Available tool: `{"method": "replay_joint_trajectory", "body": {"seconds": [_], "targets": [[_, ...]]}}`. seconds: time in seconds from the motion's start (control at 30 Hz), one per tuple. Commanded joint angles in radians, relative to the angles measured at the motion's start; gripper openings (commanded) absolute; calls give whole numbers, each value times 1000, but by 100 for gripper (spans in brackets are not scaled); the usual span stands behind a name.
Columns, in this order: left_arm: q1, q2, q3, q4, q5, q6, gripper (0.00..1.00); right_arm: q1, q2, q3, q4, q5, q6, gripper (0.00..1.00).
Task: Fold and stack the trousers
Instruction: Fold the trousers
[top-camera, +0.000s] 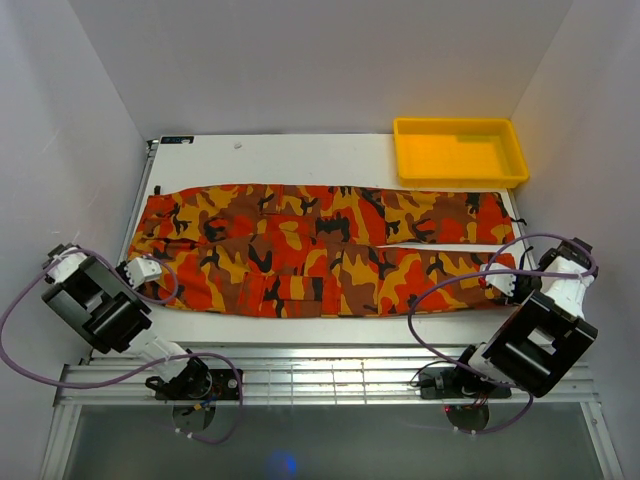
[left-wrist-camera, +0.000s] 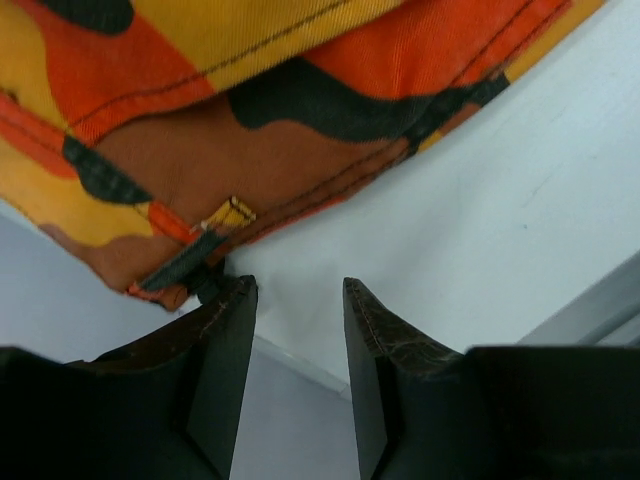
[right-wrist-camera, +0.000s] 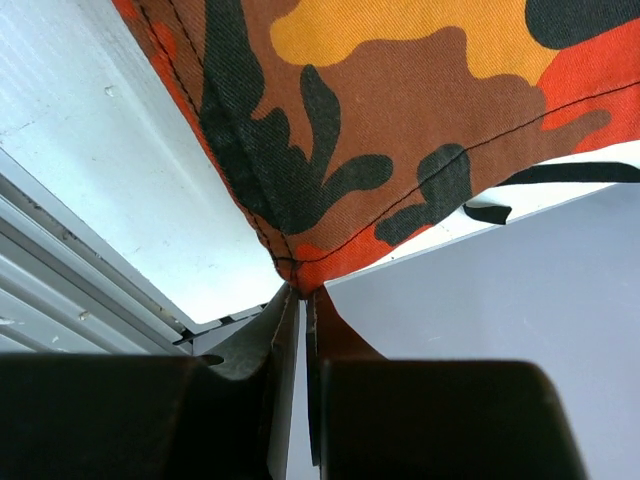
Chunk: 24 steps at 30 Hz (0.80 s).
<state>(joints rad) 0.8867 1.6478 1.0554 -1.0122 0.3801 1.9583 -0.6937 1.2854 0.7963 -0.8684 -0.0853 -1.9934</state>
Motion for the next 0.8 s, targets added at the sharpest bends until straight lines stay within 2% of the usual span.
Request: {"method": "replay_joint_trajectory", "body": {"seconds": [0.0, 0.23, 0.33, 0.37, 0.4, 0.5, 0.6, 0.77], "targets": [[-37, -13, -43, 141, 16, 332, 50, -4, 0, 40, -49, -5, -5, 8], [-61, 46, -86, 231, 29, 294, 48, -4, 6, 64, -67, 6, 2, 8], [-61, 55, -115, 257, 19, 313, 36, -4, 8, 73, -70, -1, 2, 8], [-61, 52, -124, 259, 17, 317, 24, -4, 8, 76, -73, -7, 4, 8], [-61, 46, -126, 255, 20, 315, 16, -4, 11, 93, -78, -11, 8, 8], [-31, 3, -57, 134, 95, 298, 0, -7, 15, 130, -107, -25, 44, 8], [41, -39, 27, -73, 170, 329, 0, -38, 12, 179, -145, -48, 28, 8], [193, -82, 101, -210, 223, 410, 0, -96, 22, 221, -172, -64, -15, 8]]}}
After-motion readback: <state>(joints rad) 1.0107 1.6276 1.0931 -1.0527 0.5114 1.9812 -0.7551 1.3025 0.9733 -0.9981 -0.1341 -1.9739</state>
